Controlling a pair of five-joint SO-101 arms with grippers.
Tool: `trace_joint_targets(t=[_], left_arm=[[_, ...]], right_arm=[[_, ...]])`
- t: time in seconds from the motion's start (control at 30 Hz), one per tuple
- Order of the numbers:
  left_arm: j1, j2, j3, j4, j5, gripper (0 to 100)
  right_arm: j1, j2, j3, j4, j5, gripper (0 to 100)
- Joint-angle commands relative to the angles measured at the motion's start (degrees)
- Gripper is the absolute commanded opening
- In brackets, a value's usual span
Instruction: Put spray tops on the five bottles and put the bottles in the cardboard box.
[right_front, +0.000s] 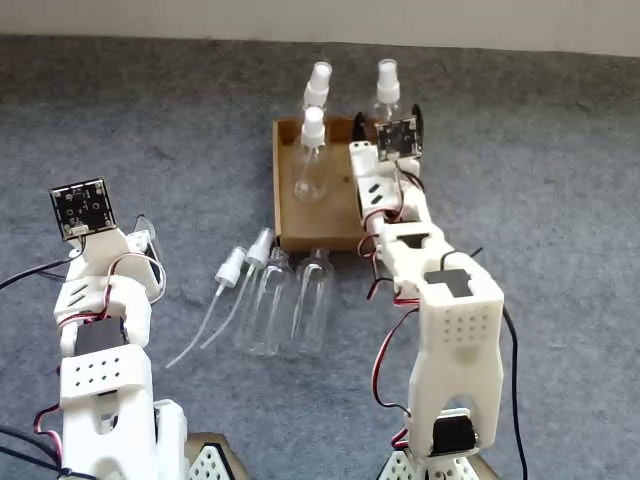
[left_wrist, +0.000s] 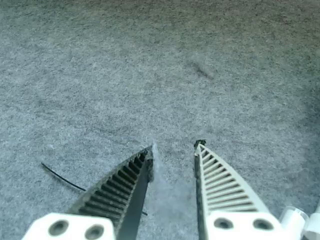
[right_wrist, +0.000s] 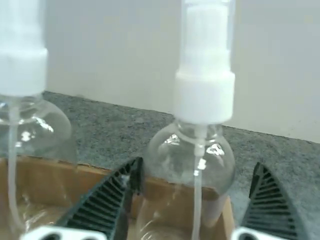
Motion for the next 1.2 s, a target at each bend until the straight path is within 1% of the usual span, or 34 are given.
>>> trace_joint_targets(t=[0.0, 0.57, 0.77, 0.97, 1.07, 1.17], left_arm=[[0.5, -0.1, -0.3, -1.1, 0.5, 14], [0.6, -0.1, -0.3, -1.1, 0.5, 14], [1.6, -0.1, -0.3, -1.1, 0.5, 14], [1.6, -0.1, -0.3, -1.1, 0.5, 14], [1.6, -0.1, -0.3, -1.1, 0.5, 14], [1.6, -0.1, -0.3, -1.1, 0.5, 14]], right_arm=[[-0.2, -5.2, -3.8, 3.9, 0.6, 27.7], [-0.2, -11.9, -3.8, 5.8, 0.6, 27.8], [-0.2, -18.3, -4.0, 13.0, 0.6, 27.8], [-0.1, -29.7, -4.4, 20.8, 0.6, 27.7], [-0.1, -35.6, -7.2, 28.4, 0.6, 27.7], [-0.1, -41.4, -10.8, 38.1, 0.4, 27.6]])
